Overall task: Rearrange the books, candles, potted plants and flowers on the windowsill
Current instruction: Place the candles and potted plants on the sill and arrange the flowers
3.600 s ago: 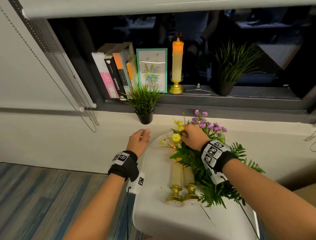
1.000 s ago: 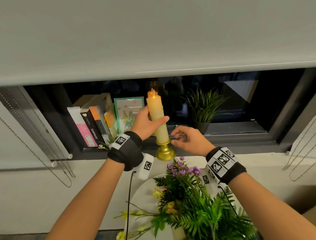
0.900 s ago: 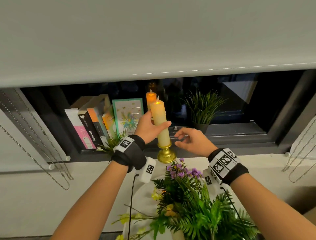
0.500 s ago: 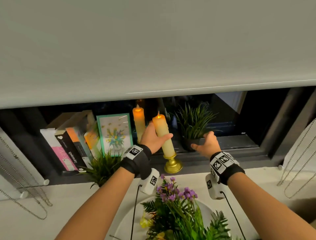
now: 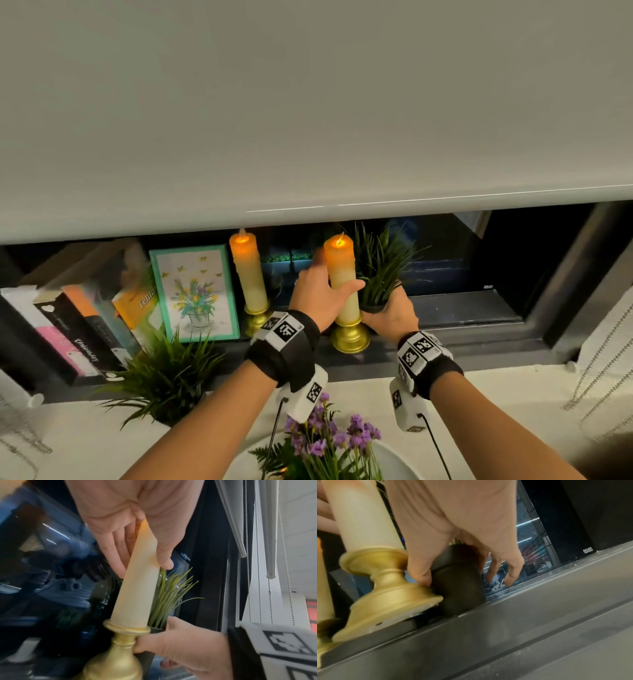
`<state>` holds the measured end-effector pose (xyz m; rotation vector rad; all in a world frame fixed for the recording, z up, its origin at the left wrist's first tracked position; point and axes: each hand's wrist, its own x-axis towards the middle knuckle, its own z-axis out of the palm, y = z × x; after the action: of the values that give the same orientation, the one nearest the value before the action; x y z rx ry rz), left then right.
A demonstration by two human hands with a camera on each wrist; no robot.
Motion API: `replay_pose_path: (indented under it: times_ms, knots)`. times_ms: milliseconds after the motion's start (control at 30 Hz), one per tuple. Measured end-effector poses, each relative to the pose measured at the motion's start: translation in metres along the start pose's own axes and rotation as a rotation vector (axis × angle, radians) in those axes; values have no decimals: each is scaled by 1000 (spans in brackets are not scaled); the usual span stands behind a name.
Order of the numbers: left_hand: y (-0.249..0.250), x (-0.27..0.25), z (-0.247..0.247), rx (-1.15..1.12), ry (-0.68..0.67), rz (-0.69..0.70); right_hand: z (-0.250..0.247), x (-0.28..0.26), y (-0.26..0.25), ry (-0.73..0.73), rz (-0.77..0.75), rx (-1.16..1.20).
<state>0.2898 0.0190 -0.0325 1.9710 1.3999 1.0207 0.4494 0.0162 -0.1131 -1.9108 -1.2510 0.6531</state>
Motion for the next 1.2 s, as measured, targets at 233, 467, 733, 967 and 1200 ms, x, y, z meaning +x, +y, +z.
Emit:
replay_pose_path:
  times_ms: [233,467,733,967,1200]
  knots:
    - [11,17,14,105,7,14,-28,2,12,103,34,37]
    - [19,30,45,114,-41,-77,-47,9,23,144,57,23]
    - [17,35,53,214,-81,-74,-66,15,36,233,101,85]
    - [0,26,67,188,-62,-115,-69,12,42,231,62,93]
    - [0,23,69,133,-51,-133,-65,4,30,202,44,104]
